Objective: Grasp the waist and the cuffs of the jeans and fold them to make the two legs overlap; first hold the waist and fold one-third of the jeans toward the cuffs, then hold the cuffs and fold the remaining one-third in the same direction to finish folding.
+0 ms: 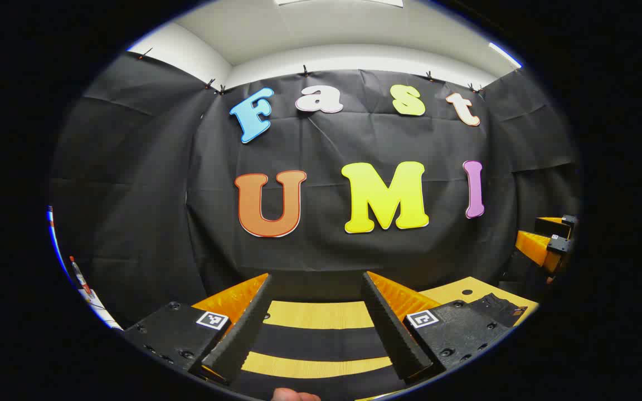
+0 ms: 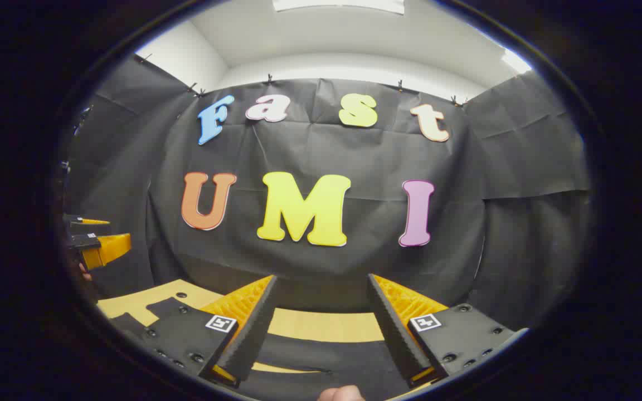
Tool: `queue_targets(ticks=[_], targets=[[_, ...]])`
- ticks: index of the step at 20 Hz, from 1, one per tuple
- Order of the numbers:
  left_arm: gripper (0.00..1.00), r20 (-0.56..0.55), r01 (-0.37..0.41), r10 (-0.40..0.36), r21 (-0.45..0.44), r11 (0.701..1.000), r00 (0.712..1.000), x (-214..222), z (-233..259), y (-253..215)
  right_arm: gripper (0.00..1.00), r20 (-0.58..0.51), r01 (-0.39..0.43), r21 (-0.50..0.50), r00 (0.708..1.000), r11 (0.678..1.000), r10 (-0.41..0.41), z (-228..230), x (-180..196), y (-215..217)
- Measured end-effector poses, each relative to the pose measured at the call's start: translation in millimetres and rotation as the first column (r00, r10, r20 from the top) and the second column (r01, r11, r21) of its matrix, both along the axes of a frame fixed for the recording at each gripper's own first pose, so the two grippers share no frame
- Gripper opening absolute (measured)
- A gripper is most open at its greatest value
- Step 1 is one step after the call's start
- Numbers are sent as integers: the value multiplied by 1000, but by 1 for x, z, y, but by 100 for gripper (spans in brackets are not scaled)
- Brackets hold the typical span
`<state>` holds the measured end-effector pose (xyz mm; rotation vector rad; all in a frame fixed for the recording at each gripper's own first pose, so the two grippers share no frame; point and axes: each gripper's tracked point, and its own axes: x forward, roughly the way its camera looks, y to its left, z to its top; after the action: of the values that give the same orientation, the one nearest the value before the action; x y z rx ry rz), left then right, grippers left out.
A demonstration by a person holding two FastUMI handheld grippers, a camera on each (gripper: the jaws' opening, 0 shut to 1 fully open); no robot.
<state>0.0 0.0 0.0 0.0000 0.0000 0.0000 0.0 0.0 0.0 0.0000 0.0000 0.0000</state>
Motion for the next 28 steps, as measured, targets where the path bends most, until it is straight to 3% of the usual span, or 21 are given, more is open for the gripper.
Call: queue_targets(ticks=[2,4,11,12,14,23,25,26,28], targets=[[95,1,-8,8,-3,1000,1000,3,1,2,94,2,-5,-4,1000,1000,5,-1,4,0],[100,-10,-15,15,-6,1000,1000,3,-2,1,99,-2,4,-3,1000,1000,-4,-2,5,-5],[100,-40,-37,36,-20,999,999,-2,-10,3,97,-11,10,-10,1000,1000,-10,-11,3,-18],[95,-38,-41,40,-19,999,998,-3,-9,4,99,-14,9,-10,1000,1000,-9,-11,3,-19],[100,-37,-48,47,-17,999,998,-5,-10,4,97,-15,9,-10,1000,1000,-9,-12,4,-23],[100,-82,-79,76,-35,996,994,-9,-25,-2,94,-41,30,-4,999,1000,-30,-27,7,-65],[100,-130,-111,104,-50,993,986,-14,-41,2,96,-65,45,4,997,999,-45,-37,9,-84],[95,-160,-136,125,-60,989,979,-17,-50,6,96,-80,55,8,995,998,-55,-45,11,-97],[100,-227,-204,182,-78,976,957,-26,-73,21,96,-119,76,11,990,997,-74,-60,14,-123]])
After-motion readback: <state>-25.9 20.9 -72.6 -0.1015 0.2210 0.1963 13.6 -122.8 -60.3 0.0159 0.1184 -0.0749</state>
